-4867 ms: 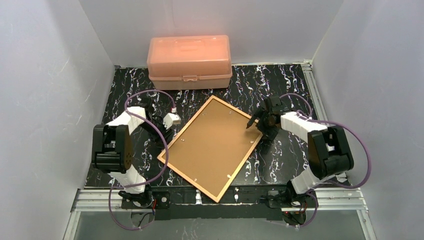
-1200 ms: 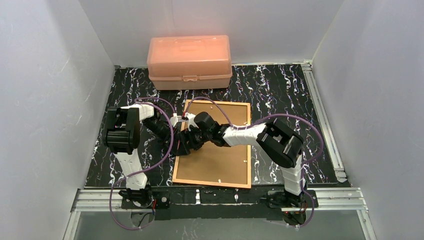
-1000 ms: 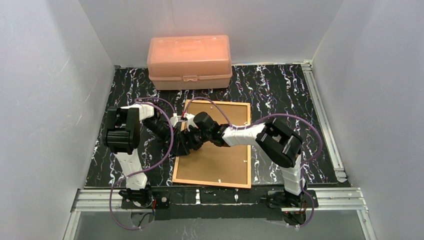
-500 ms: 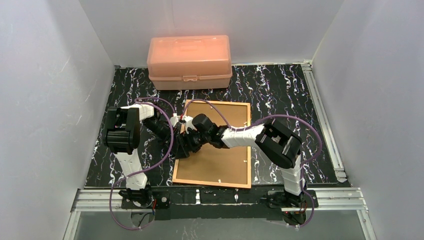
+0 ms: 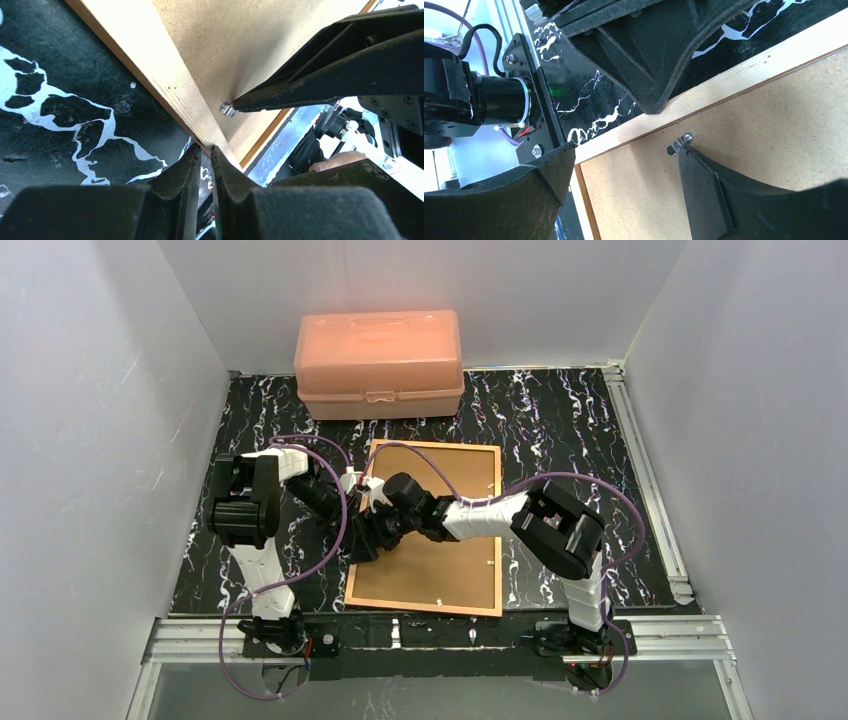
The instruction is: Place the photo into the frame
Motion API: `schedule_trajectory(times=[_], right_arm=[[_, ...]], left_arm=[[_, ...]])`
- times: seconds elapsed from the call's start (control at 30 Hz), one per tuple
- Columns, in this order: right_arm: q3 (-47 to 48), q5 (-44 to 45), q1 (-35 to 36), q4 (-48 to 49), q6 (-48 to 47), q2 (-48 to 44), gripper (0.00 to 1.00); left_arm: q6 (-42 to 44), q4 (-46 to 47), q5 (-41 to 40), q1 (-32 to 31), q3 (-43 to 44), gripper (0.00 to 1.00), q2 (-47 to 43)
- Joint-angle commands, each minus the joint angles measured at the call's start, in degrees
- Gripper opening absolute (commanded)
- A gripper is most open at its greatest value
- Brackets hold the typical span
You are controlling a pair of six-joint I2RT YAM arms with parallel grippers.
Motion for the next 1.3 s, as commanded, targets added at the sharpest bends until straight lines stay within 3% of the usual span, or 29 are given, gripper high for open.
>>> schedule_trajectory(times=[0.0,1.27], right_arm=[[-1.1,-0.2,1.0,-0.2,0.3,-1.6,0.83],[-2.2,5.9,2.2,8.6,4.7,0.9,0.81]], left_arm=[[0.9,1.2,-1.7,-0.4,0.3,0.12,-0.7],[1.0,0.4,-0.8,-0.4,0.6,0.10,-1.1]])
